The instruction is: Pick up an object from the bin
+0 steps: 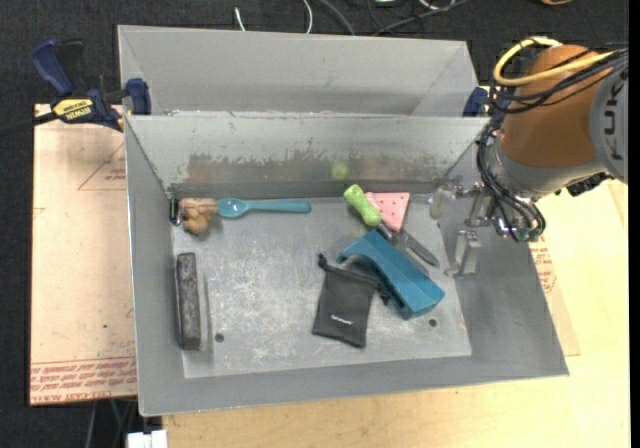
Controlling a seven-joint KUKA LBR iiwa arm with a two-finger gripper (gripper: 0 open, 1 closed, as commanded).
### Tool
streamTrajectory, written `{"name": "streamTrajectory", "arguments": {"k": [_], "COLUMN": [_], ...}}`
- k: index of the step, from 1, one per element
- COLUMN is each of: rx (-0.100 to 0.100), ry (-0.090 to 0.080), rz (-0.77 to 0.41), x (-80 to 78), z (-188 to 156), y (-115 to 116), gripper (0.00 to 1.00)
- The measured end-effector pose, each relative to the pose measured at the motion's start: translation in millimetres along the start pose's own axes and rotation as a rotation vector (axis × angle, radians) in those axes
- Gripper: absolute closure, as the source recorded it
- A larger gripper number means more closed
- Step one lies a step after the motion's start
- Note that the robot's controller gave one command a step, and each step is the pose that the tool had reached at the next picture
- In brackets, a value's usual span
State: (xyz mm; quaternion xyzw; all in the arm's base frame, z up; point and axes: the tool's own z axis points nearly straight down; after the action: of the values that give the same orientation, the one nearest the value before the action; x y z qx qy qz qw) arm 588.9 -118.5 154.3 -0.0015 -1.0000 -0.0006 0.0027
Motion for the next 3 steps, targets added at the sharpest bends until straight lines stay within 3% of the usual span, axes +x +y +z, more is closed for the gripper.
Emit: {"name": "streamTrajectory", "arguments": {"k": [1,2,3], "rx": [0.001,0.000,-0.001], "ry": [-0.007,-0.013,-0.014], "rz": [-0.002,0.098,0.430], "x": [-1.9,-0.3,-22.9], "z": [-4.3,68.1,60.9], "y": [0.7,74.8,92.9], "gripper": [0.00,0.00,0.00]}}
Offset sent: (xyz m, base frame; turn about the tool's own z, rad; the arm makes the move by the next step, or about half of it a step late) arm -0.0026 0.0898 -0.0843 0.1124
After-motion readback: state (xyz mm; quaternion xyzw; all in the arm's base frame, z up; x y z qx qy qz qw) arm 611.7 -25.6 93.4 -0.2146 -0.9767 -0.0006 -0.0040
